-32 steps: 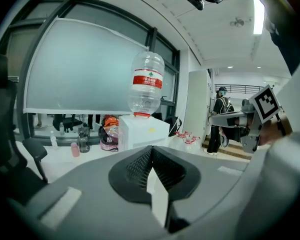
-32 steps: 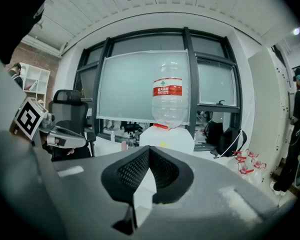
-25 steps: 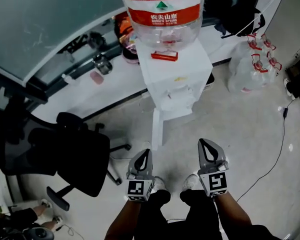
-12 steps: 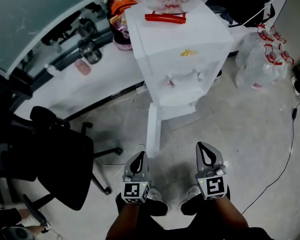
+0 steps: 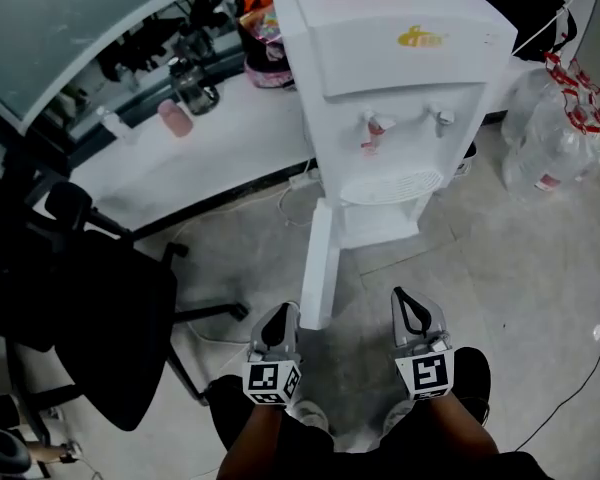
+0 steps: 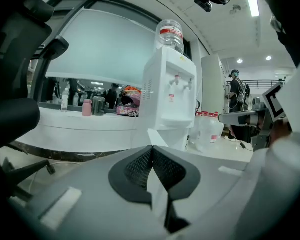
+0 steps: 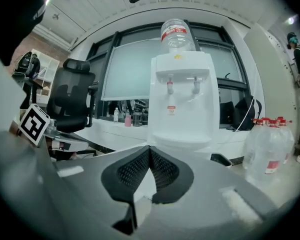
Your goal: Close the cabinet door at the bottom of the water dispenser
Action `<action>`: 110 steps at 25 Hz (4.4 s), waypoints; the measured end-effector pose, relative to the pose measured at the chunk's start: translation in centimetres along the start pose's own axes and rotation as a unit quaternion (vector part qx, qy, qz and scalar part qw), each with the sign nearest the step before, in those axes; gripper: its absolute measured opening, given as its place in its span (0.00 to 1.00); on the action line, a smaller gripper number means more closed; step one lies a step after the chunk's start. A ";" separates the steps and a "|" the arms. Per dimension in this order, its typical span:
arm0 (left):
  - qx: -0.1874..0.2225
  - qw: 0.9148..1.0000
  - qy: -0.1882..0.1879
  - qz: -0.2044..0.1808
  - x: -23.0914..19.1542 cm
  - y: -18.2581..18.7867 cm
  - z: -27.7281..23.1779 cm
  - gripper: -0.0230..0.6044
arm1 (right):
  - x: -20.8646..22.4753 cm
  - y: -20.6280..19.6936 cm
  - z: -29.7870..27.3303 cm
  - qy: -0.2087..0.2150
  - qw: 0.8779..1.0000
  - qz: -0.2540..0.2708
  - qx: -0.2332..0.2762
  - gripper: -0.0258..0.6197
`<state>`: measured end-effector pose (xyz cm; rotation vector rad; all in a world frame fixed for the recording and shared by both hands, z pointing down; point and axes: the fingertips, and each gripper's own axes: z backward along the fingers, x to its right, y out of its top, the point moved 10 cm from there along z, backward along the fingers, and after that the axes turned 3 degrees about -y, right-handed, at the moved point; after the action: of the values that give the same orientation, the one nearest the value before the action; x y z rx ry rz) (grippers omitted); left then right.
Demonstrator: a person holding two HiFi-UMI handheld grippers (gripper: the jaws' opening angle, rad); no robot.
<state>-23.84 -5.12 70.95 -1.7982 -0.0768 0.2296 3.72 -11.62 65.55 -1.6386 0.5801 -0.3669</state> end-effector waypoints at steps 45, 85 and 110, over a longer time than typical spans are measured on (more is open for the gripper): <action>0.005 0.993 -0.107 -0.045 5.2 -3.9 -5.8 0.07 | 3.4 -5.2 1.8 -0.077 0.997 -0.021 0.018 0.04; 0.017 0.976 -0.206 -0.064 14.1 -3.1 -16.7 0.07 | 7.9 -6.8 5.9 -0.143 0.989 -0.039 0.007 0.04; 0.034 0.973 -0.210 -0.084 16.0 -1.7 -23.3 0.07 | 10.7 -7.8 1.5 -0.101 0.994 -0.032 0.002 0.04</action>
<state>-3.54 -24.14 75.88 -1.6406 -0.5141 0.4817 14.59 -15.89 72.02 -1.6709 0.3745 -0.2450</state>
